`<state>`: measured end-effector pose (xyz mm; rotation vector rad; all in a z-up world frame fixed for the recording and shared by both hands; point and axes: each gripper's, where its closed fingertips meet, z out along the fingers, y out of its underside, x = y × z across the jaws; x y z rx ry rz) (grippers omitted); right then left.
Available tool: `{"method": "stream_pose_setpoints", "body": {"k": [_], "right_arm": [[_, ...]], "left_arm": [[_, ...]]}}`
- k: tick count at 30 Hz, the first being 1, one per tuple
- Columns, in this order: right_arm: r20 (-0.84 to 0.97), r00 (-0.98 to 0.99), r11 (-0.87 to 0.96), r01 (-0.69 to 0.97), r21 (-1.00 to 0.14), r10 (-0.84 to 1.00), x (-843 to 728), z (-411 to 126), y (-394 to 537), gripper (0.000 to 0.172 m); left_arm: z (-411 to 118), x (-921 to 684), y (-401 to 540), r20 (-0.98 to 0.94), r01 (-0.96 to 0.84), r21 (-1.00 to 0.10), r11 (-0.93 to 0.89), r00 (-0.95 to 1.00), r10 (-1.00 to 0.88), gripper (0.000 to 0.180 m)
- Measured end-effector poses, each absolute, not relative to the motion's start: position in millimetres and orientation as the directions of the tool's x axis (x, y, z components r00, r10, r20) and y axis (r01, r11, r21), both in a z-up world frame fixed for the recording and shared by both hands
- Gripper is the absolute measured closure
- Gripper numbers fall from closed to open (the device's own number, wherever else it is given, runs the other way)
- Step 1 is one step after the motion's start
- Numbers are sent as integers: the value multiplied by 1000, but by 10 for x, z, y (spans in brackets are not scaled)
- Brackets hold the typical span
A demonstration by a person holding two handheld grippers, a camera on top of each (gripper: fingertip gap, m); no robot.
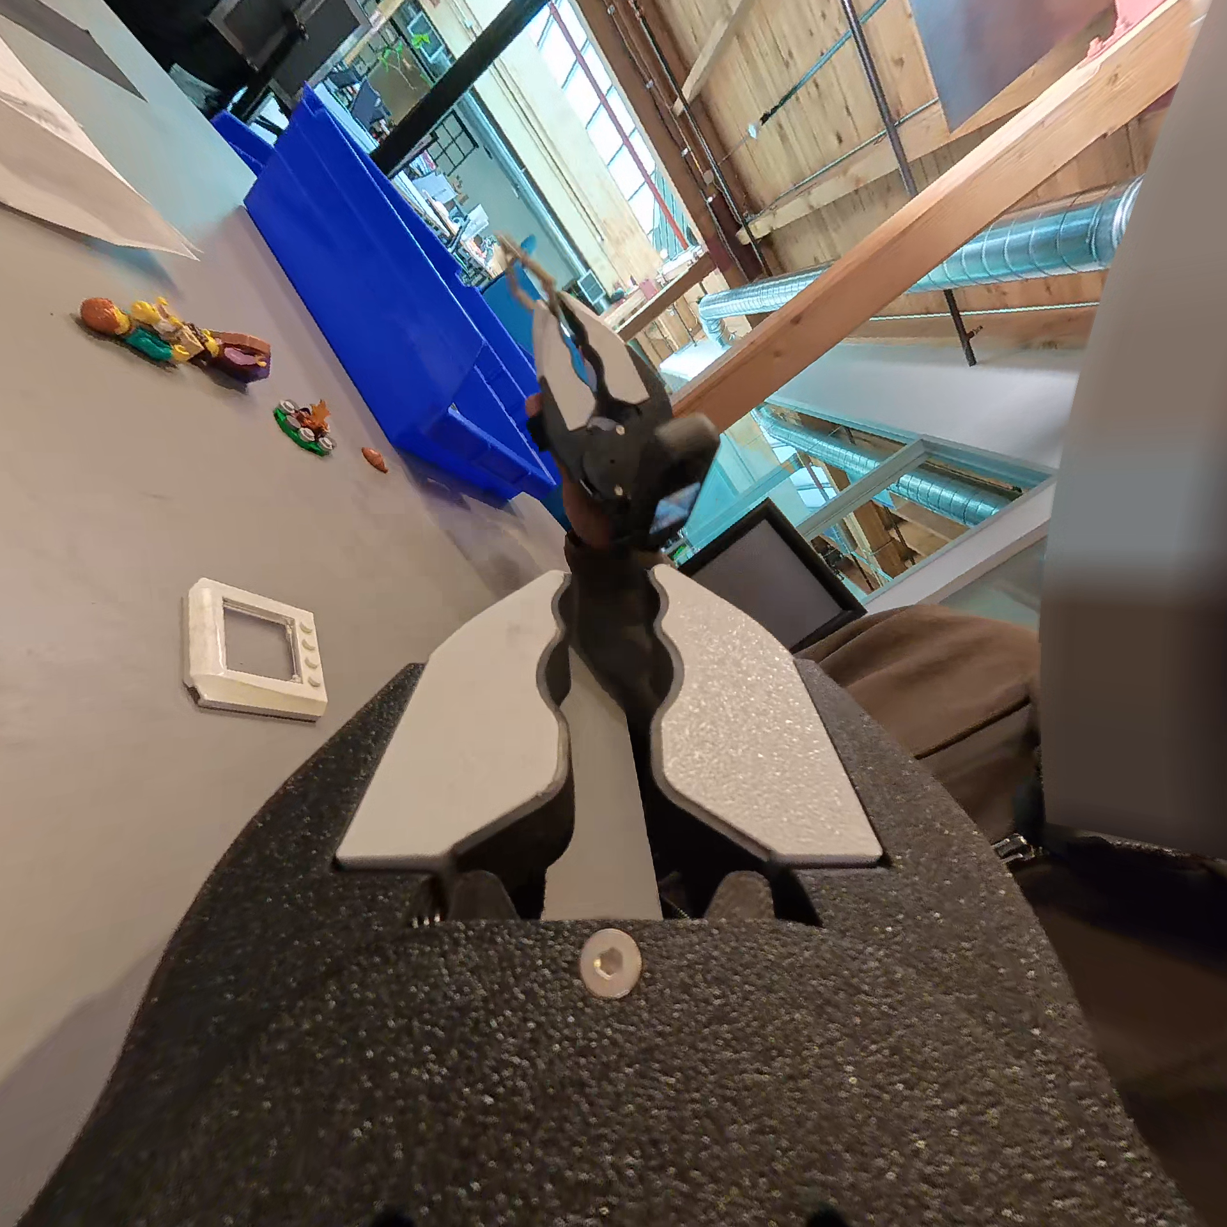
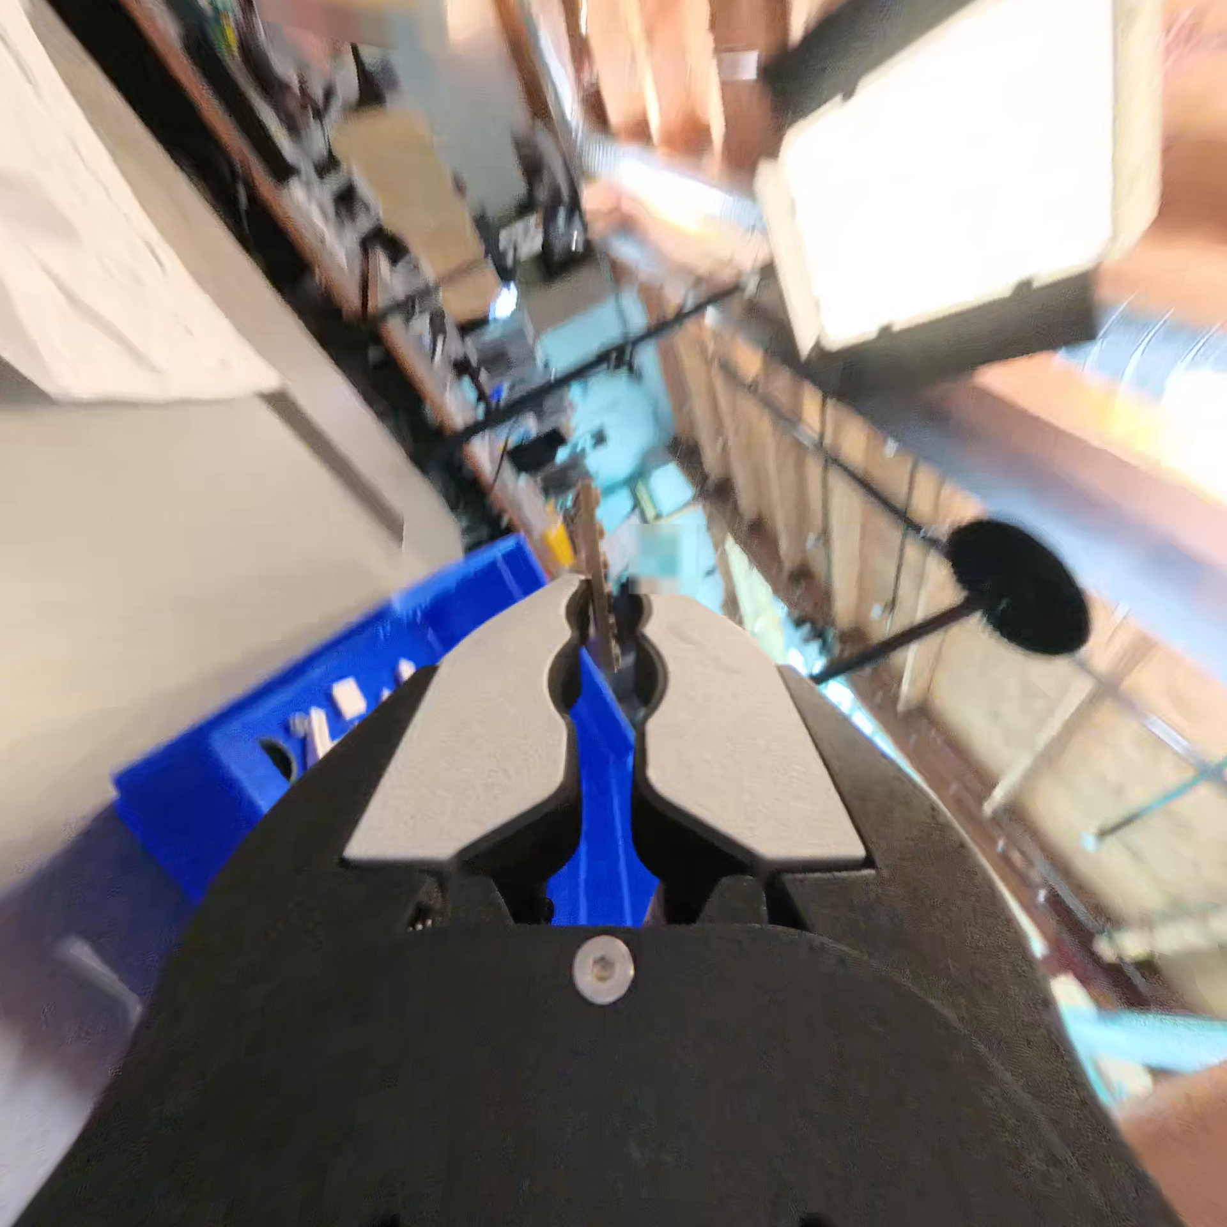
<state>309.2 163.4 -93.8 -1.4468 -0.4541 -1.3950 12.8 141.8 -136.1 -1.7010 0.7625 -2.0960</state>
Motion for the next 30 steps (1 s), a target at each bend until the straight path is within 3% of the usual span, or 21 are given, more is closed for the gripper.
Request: {"method": "stream_pose_setpoints", "body": {"k": [3,8,12,15,20,26,28,30], "right_arm": [[889,320,-460,768,-445,-326,3239,-1110,1645,149],[869,446,-209,848,-487,-214,2324,-1148,1808,154],[653,718,-99,687,-719,240,1304,-1640,1883,147],[372,776,-228,538,-811,509,799,-1944,1823,132],[137,793,-441,462,-769,593,554,-2227,1778,109],[79,783,-558,507,-657,617,431,-2502,1780,97],[92,788,-559,508,-655,609,412,-2496,1829,107],[132,798,-553,516,-654,588,453,-2486,1889,128]], "left_arm": [[-1395,156,1349,782,-105,-612,-784,-226,-580,161],[-1425,163,1350,763,-117,-642,-757,-195,-617,161],[-1502,146,1472,732,-102,-681,-725,-99,-674,161],[-1600,107,1621,664,-104,-741,-663,28,-747,161],[-1770,15,1841,479,-175,-835,-521,233,-846,161],[-1856,20,1846,426,-222,-847,-483,259,-867,161],[-1881,26,1842,415,-234,-850,-473,258,-873,161],[-1913,31,1836,377,-260,-860,-440,257,-890,161]]}}
